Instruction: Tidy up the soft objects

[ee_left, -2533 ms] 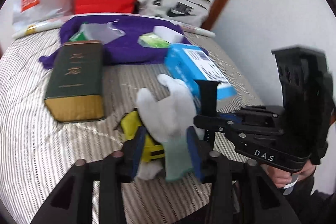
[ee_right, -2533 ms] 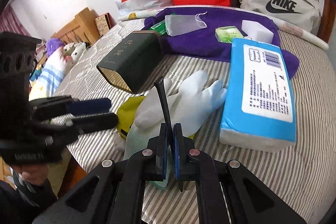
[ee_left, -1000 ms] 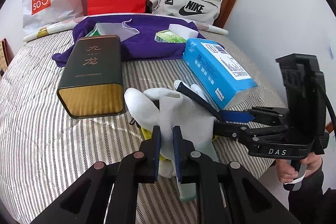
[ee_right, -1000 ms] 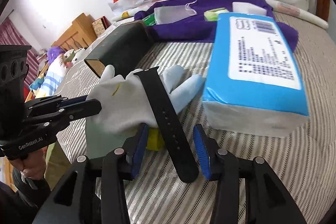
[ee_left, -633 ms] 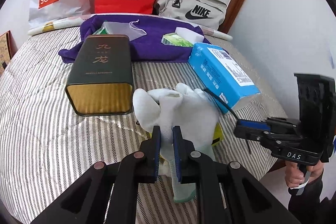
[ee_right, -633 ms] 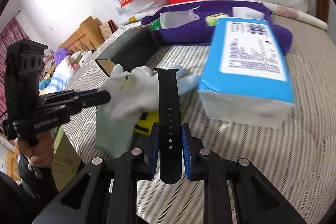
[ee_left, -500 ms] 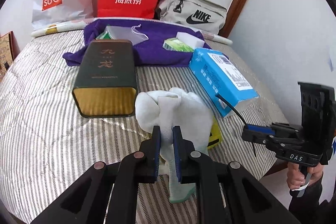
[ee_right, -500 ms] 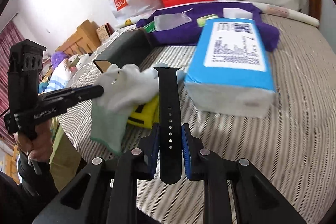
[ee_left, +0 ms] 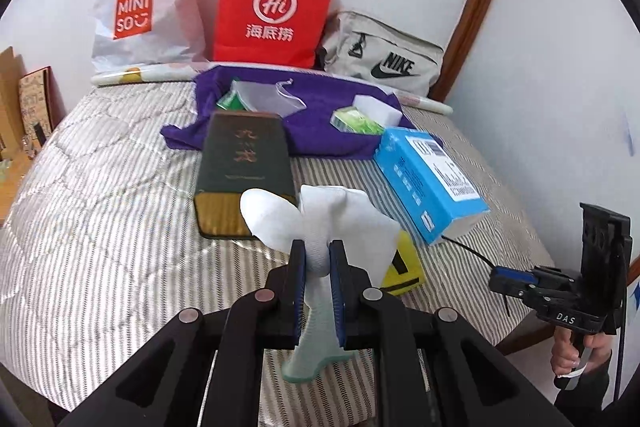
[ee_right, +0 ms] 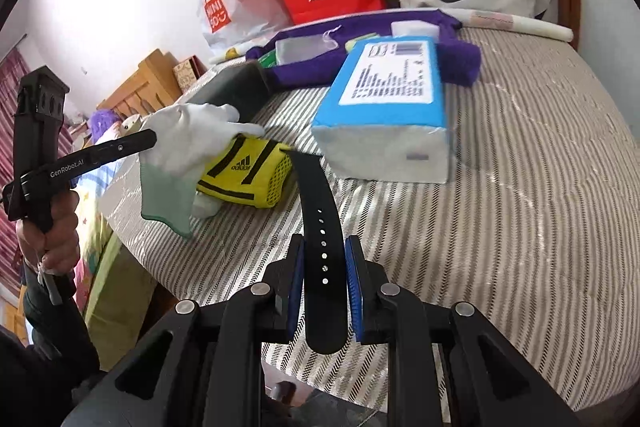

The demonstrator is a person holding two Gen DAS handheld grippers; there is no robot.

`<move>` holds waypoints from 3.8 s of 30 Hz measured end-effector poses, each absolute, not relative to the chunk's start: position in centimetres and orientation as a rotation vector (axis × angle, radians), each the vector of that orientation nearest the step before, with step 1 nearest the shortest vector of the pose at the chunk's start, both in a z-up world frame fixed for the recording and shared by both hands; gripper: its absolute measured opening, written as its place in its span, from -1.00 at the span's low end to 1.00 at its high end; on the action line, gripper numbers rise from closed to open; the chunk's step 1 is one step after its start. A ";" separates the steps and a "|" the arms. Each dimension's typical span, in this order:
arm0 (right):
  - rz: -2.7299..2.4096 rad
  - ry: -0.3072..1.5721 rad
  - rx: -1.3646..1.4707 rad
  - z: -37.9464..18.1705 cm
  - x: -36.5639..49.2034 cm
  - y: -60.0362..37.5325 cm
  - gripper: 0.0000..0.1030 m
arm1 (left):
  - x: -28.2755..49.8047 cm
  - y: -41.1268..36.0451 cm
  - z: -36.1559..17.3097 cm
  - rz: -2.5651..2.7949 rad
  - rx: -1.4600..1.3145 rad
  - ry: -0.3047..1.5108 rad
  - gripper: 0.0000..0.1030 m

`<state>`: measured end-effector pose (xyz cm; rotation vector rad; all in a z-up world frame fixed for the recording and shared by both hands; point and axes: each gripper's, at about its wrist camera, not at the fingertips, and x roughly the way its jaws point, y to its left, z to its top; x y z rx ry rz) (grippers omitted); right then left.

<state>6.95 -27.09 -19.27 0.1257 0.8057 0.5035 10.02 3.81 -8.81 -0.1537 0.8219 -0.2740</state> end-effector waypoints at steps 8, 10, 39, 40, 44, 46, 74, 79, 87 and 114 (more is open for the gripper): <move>0.501 0.759 0.110 -17.4 5.9 -27.3 -0.62 | 9.9 5.3 -6.6 -0.231 -0.167 0.776 -0.77; 0.503 0.746 0.111 -16.8 5.8 -27.4 -0.62 | 9.9 5.6 -6.2 -0.225 -0.168 0.767 -0.77; 0.492 0.668 0.099 -9.1 13.5 -26.1 -0.62 | 15.6 6.1 -2.1 -0.201 -0.206 0.750 -0.77; 0.491 0.666 0.098 -8.9 13.8 -26.1 -0.62 | 16.0 6.2 -2.1 -0.198 -0.207 0.750 -0.77; 0.477 0.664 0.104 -8.2 15.6 -26.2 -0.62 | 17.4 6.4 -1.9 -0.192 -0.214 0.754 -0.77; 0.465 0.662 0.101 -7.9 16.5 -26.2 -0.62 | 18.2 6.5 -1.7 -0.192 -0.213 0.752 -0.77; 0.445 0.728 0.034 -9.0 29.1 -23.9 -0.62 | 29.5 7.0 -2.4 -0.168 -0.234 0.774 -0.77; 0.434 0.751 0.012 -9.9 31.1 -23.4 -0.62 | 31.1 6.8 -2.6 -0.172 -0.230 0.780 -0.77; 0.460 0.809 -0.011 -12.0 33.7 -22.3 -0.62 | 34.1 5.7 -3.5 -0.199 -0.220 0.805 -0.77; 0.439 0.919 -0.048 -14.9 36.1 -22.0 -0.53 | 39.1 1.4 -11.5 -0.255 -0.176 1.013 -0.74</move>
